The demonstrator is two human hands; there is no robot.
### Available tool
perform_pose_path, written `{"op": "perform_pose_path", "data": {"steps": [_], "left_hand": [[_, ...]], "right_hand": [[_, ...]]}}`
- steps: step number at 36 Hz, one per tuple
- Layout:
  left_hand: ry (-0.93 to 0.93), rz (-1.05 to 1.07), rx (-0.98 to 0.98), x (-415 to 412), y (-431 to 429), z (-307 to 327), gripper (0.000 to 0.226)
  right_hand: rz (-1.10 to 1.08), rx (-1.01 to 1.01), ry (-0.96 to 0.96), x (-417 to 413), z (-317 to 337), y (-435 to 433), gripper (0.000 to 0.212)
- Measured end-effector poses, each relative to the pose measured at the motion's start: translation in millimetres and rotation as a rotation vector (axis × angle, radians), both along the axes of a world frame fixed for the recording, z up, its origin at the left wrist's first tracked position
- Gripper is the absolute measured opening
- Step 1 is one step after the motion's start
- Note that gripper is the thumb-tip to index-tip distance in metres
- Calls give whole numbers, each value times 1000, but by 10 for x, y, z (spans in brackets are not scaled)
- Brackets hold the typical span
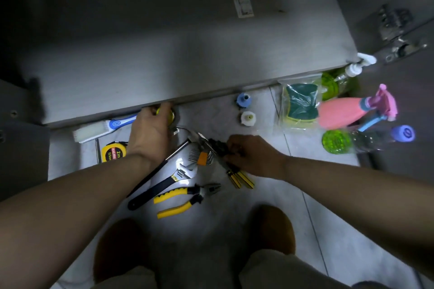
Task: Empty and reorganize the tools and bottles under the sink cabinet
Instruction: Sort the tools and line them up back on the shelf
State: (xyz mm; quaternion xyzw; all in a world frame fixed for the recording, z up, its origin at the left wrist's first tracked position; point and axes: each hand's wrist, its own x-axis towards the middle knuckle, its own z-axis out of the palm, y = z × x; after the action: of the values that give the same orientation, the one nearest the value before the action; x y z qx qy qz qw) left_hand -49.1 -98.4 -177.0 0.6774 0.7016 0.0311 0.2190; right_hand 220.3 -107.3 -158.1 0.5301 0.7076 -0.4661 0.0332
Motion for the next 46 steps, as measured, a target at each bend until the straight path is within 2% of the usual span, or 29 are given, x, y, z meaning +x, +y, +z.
{"op": "perform_pose_path", "data": {"steps": [4, 7, 11, 16, 18, 21, 23, 25, 27, 30, 32, 34, 37, 40, 43, 46], "left_hand": [[-68, -93, 27, 243, -126, 129, 48], [-166, -124, -23, 526, -195, 232, 45], [-432, -44, -104, 980, -264, 343, 37], [-654, 17, -173, 1462, -368, 314, 37], [-740, 62, -228, 1621, -428, 266, 39], [-809, 110, -294, 1800, -508, 166, 40], [-821, 110, -319, 1884, -544, 112, 41], [-828, 95, -331, 1944, -573, 64, 43], [-808, 71, -334, 1980, -590, 30, 44], [-754, 24, -299, 2003, -589, -1, 44], [-731, -11, -278, 2012, -586, -13, 45], [-723, -50, -264, 2020, -594, -15, 46], [-732, -86, -304, 2004, -630, -22, 54], [-699, -110, -335, 1932, -674, -45, 56], [-581, -214, -275, 1793, -673, -54, 48], [-422, -298, -212, 1636, -630, -73, 45]], "right_hand": [[-299, -168, -75, 468, -33, -281, 19], [-737, -230, -52, 812, -131, -481, 16], [-1276, -223, 50, 1135, -239, -609, 28], [-1630, -223, 271, 1261, -363, -532, 20], [-1675, -177, 290, 1260, -403, -456, 22], [-1720, -136, 428, 1214, -456, -386, 25], [-1709, -74, 346, 1169, -487, -402, 31], [-1651, -46, 202, 1102, -448, -458, 28], [-1561, -104, 302, 1010, -345, -540, 29], [-1323, -365, 553, 907, -190, -675, 28], [-1167, -444, 560, 895, -160, -758, 20], [-1108, -427, 507, 907, -172, -818, 18], [-1226, -385, 525, 981, -214, -844, 13], [-1464, -273, 486, 1124, -255, -811, 13], [-1677, -113, 419, 1290, -302, -783, 19], [-1793, -26, 386, 1427, -349, -748, 21]]}}
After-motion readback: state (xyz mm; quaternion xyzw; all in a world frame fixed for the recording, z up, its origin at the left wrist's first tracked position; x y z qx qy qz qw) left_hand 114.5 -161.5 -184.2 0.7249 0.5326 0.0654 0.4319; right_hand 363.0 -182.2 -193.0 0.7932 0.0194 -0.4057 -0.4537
